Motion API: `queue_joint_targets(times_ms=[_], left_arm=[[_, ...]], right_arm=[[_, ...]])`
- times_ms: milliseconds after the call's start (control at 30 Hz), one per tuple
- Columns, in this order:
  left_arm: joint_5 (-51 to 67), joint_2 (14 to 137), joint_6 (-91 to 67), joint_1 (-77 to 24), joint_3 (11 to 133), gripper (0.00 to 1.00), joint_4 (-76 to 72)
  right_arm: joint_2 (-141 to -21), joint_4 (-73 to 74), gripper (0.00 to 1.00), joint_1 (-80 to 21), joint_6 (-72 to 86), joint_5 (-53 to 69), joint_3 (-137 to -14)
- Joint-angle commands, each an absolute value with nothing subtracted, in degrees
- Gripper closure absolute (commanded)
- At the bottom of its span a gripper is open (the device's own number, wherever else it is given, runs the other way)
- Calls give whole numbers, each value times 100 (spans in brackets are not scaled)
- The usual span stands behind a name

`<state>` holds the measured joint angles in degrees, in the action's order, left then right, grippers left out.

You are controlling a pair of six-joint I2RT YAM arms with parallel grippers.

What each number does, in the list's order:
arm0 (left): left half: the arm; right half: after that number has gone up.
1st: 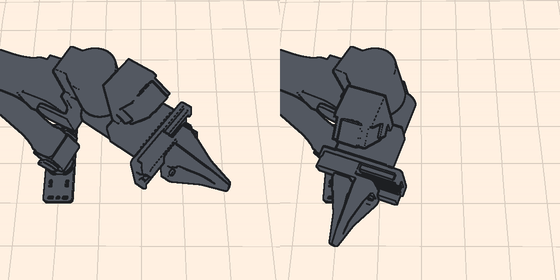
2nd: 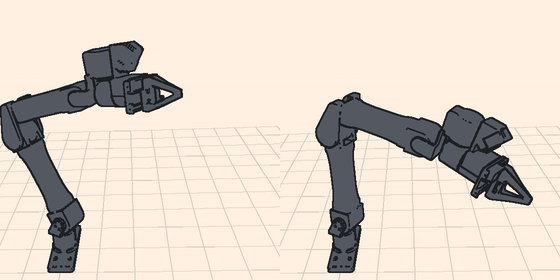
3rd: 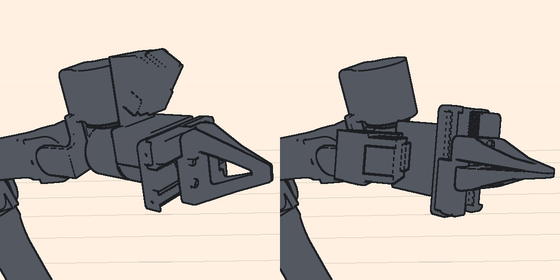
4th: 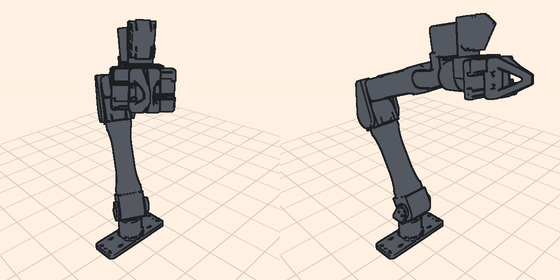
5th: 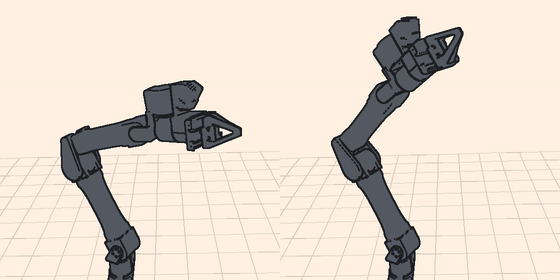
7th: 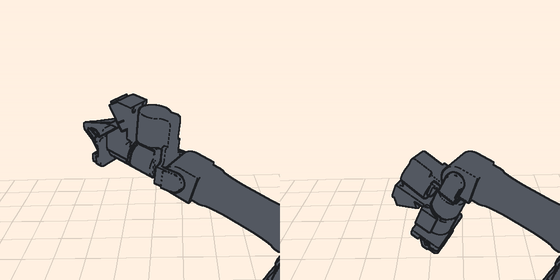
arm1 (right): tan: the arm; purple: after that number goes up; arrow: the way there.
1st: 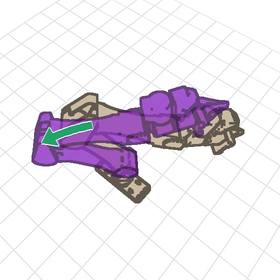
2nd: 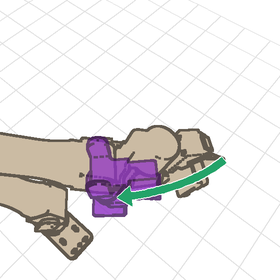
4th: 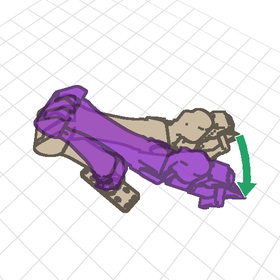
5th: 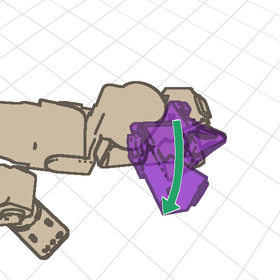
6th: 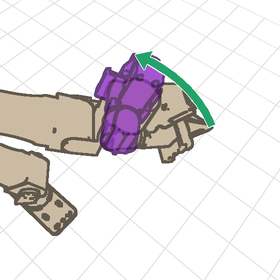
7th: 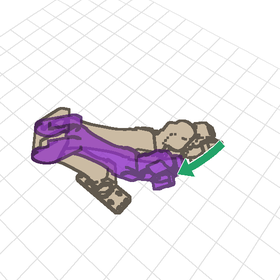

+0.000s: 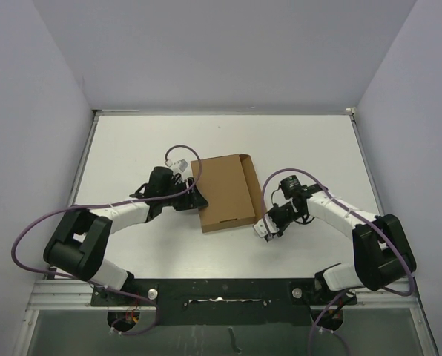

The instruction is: Fold the paper box

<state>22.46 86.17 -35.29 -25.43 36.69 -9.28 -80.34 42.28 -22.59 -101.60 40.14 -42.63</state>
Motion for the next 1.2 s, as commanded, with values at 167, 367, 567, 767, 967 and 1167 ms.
queue_joint_targets(times_ms=[167, 367, 567, 767, 967, 1167], left_arm=[[2393, 8761, -3319, -2317, 3678, 50, -1115], [2481, 8819, -3242, -2274, 3683, 50, -1076], [2540, 8894, -3167, -2243, 3732, 50, -1016], [2593, 8966, -3121, -2215, 3778, 50, -969], [2619, 9045, -3060, -2189, 3813, 50, -903], [2650, 9142, -3015, -2154, 3841, 50, -845]], right_arm=[[-7992, 3965, 99, -2111, -9759, 4239, -4332], [-8043, 3847, 100, -2036, -9463, 4276, -4389], [-8148, 3808, 100, -1900, -9153, 4367, -4490], [-8283, 3840, 100, -1773, -8947, 4465, -4599], [-8465, 3887, 100, -1663, -8712, 4515, -4737], [-8635, 3834, 100, -1581, -8249, 4519, -4891]])
